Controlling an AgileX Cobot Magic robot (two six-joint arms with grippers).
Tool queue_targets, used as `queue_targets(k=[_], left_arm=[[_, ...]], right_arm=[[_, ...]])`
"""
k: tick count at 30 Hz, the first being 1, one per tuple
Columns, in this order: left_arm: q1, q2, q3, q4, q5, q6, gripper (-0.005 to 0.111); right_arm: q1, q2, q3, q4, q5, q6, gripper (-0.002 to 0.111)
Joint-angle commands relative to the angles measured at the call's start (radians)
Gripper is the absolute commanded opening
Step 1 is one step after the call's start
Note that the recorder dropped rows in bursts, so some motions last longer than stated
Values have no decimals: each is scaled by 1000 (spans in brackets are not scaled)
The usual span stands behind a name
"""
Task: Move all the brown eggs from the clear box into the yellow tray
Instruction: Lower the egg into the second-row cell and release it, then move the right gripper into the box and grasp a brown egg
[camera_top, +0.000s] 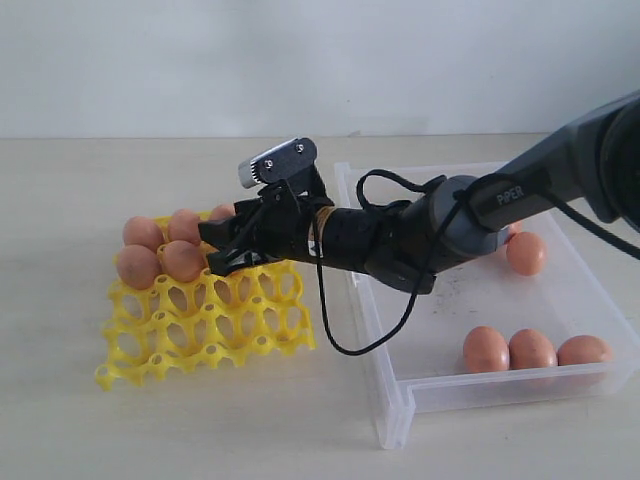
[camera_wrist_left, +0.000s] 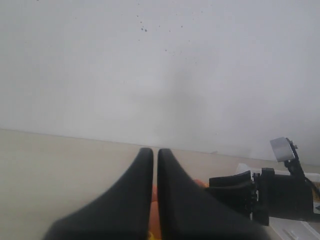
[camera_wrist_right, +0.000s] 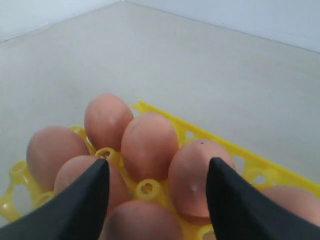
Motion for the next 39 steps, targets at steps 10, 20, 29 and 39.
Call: queue_targets(k=[10, 20, 29, 39], left_arm=[[-6, -3, -3, -9, -16, -7, 4], [-6, -3, -3, -9, -16, -7, 4], [-6, -3, -3, -9, -16, -7, 4], [-6, -3, -3, -9, -16, -7, 4]], right_arm=[[-8, -300, -5, -90, 501, -14, 0], [-38, -504, -5, -242, 1221, -69, 0], [-180, -518, -5, 140, 1566, -397, 0], [-279, -446, -5, 731, 1748, -723, 0]])
